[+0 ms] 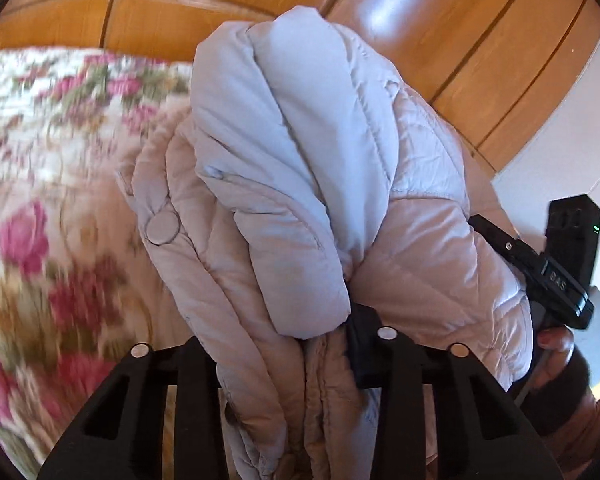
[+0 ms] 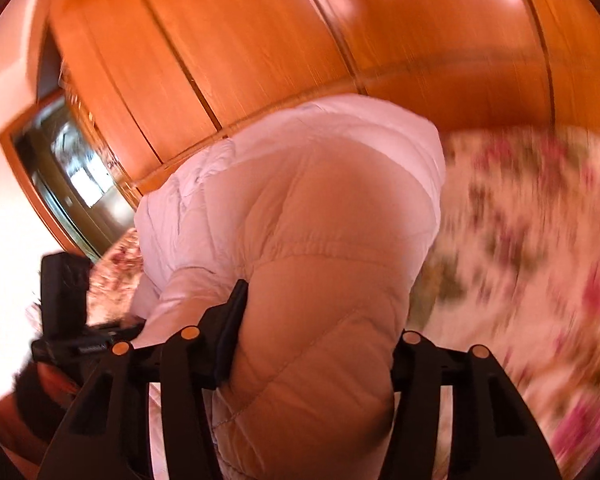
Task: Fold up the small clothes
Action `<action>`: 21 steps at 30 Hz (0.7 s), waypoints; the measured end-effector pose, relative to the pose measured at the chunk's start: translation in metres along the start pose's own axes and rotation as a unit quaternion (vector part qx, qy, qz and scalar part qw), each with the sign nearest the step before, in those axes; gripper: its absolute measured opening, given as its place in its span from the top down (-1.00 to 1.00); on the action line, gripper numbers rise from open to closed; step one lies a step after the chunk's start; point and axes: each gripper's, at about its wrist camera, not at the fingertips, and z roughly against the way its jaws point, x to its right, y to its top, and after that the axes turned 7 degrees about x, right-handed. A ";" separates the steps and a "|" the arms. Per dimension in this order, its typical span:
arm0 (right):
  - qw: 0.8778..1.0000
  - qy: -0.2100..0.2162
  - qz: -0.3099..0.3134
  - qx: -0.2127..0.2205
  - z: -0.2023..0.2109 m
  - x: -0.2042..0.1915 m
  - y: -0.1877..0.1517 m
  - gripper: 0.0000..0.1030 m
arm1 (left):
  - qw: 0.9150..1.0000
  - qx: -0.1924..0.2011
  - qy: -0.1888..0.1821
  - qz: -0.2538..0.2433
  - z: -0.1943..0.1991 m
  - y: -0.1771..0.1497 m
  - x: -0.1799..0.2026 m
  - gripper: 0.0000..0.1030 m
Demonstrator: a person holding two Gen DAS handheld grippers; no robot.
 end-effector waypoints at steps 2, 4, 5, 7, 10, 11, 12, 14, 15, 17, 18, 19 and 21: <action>0.998 -0.014 0.045 0.031 -0.007 -0.005 0.015 0.03 | 1.000 0.014 0.005 -0.005 -0.008 0.016 0.000 0.37; 0.996 -0.024 0.073 0.055 -0.014 -0.003 0.020 0.03 | 0.999 0.033 0.011 -0.012 -0.019 0.035 -0.002 0.37; 0.993 -0.033 0.087 0.067 -0.023 0.001 0.025 0.03 | 0.999 0.039 0.013 -0.014 -0.021 0.045 -0.005 0.37; 0.992 -0.047 0.093 0.074 -0.032 0.017 0.028 0.03 | 0.998 0.053 0.026 -0.024 -0.038 0.065 -0.007 0.37; 0.994 -0.063 0.060 0.063 -0.065 0.044 0.034 0.03 | 0.997 0.053 0.047 -0.041 -0.069 0.088 -0.007 0.35; 0.995 -0.070 0.043 0.053 -0.075 0.055 0.033 0.02 | 0.996 0.048 0.055 -0.044 -0.078 0.094 -0.008 0.32; 0.996 -0.075 0.029 0.043 -0.082 0.064 0.032 0.02 | 0.996 0.042 0.061 -0.041 -0.089 0.098 -0.011 0.26; 0.996 -0.078 -0.015 0.030 -0.096 0.091 0.023 -0.04 | 0.997 0.032 0.064 -0.022 -0.099 0.098 -0.015 0.12; 0.996 -0.075 -0.030 0.032 -0.097 0.100 0.019 -0.05 | 0.998 0.027 0.062 -0.005 -0.107 0.100 -0.020 -0.02; 0.996 -0.073 -0.044 0.038 -0.100 0.112 0.010 -0.12 | 0.998 0.012 0.059 0.022 -0.120 0.102 -0.028 -0.15; 0.995 -0.073 -0.049 0.039 -0.099 0.116 0.008 -0.14 | 0.998 0.005 0.058 0.037 -0.126 0.102 -0.033 -0.25; 0.995 -0.071 -0.053 0.040 -0.099 0.119 0.007 -0.16 | 0.997 0.004 0.063 0.039 -0.131 0.101 -0.037 -0.33; 0.995 -0.073 -0.054 0.037 -0.101 0.123 0.008 -0.22 | 0.997 0.012 0.071 0.025 -0.136 0.098 -0.041 -0.45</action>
